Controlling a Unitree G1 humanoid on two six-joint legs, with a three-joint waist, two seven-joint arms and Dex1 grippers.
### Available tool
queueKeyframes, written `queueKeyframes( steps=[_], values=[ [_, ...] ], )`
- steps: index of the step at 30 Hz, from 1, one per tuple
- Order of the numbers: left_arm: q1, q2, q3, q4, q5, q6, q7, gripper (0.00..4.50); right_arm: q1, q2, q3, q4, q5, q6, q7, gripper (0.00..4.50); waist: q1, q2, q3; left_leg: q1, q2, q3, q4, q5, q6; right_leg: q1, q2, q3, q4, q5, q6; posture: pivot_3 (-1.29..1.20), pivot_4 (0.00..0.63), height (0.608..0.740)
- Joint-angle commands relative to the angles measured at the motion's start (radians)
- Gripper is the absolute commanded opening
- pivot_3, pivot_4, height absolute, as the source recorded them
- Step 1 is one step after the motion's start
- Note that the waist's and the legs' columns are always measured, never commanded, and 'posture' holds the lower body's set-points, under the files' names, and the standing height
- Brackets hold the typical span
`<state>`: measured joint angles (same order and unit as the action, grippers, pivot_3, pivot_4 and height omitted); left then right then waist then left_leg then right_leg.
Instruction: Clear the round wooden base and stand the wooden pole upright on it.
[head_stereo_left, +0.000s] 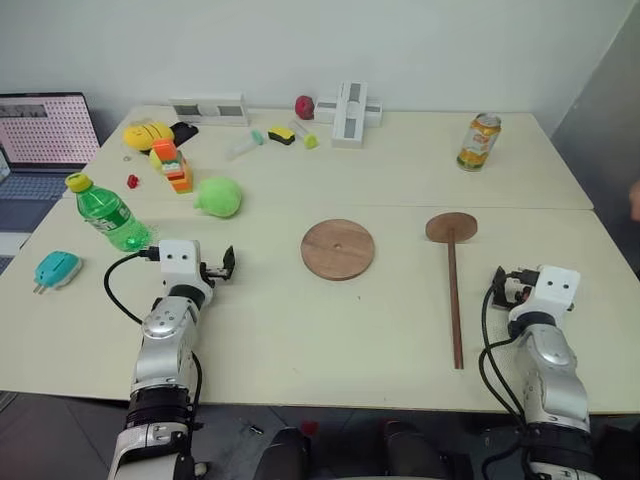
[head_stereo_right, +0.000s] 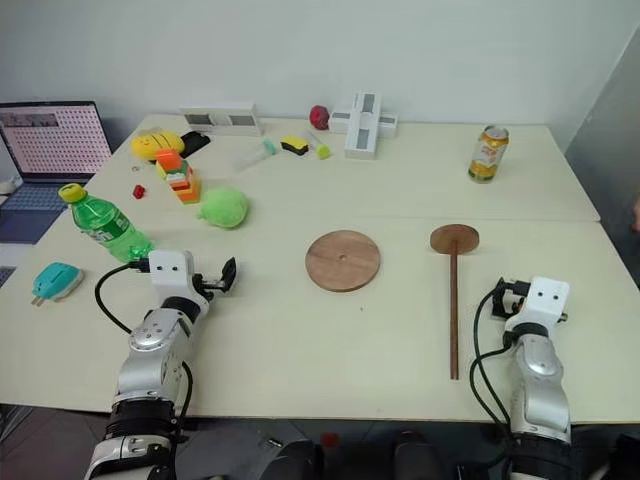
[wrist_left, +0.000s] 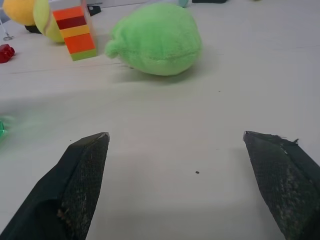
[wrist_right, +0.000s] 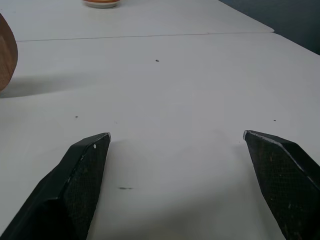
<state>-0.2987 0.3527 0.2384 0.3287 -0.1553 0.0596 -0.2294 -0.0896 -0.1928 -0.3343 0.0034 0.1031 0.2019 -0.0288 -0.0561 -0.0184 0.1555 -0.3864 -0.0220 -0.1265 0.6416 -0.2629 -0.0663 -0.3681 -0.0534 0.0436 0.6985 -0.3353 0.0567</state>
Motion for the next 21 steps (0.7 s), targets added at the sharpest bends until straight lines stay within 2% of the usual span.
queueKeyframes(
  steps=[1,4,7,11,14,18,21],
  values=[
    [-0.006,0.019,0.018,-0.03,-0.018,-0.006,-0.016,4.5,0.015,-0.009,-0.027,-0.003,0.011,-0.008,-0.011,4.48,0.0,0.0,0.0,0.0,0.0,0.0,0.0,0.0,0.0,0.0,0.0,0.0,0.0,0.0,0.0,0.0,0.15,0.74],
    [-0.004,0.02,0.024,-0.029,-0.024,0.001,-0.024,4.5,0.018,-0.011,-0.028,-0.008,0.009,-0.005,-0.012,4.48,0.0,0.0,0.0,0.0,0.0,0.0,0.0,0.0,0.0,0.0,0.0,0.0,0.0,0.0,0.0,0.0,0.15,0.74],
    [0.002,0.062,0.021,-0.063,-0.047,0.036,-0.094,4.5,0.007,-0.053,-0.021,-0.053,0.032,0.051,0.045,4.48,0.0,0.0,0.0,0.0,0.0,0.0,0.0,0.0,0.0,0.0,0.0,0.0,0.0,0.0,0.0,0.0,0.15,0.74],
    [0.032,0.153,-0.025,-0.264,-0.213,0.183,-0.37,4.5,-0.021,-0.237,0.003,-0.118,0.185,0.252,0.326,4.48,-0.001,0.003,0.003,-0.001,0.0,0.0,0.0,0.0,0.0,-0.001,0.0,0.0,0.0,0.0,0.0,0.0,0.15,0.74],
    [0.04,0.207,-0.062,-0.393,-0.294,0.285,-0.486,4.5,-0.053,-0.362,0.005,-0.109,0.274,0.37,0.476,4.48,-0.001,0.003,0.003,-0.003,0.0,0.0,0.0,0.0,0.0,-0.001,0.0,-0.001,-0.001,0.0,0.0,0.0,0.15,0.74],
    [0.015,0.276,-0.155,-0.567,-0.398,0.402,-0.652,4.5,-0.222,-0.551,-0.02,0.038,0.533,0.74,0.762,4.48,-0.004,0.004,0.004,-0.002,0.0,0.0,0.0,0.0,0.001,0.0,0.0,0.0,-0.001,0.0,0.0,0.0,0.15,0.74],
    [-0.026,0.288,-0.215,-0.632,-0.442,0.446,-0.727,4.5,-0.335,-0.648,0.034,0.181,0.624,0.93,0.938,4.48,-0.002,0.004,0.005,-0.002,0.0,0.001,0.001,0.0,0.001,0.001,0.0,-0.001,-0.002,0.0,0.0,0.0,0.15,0.74]
  ],
)
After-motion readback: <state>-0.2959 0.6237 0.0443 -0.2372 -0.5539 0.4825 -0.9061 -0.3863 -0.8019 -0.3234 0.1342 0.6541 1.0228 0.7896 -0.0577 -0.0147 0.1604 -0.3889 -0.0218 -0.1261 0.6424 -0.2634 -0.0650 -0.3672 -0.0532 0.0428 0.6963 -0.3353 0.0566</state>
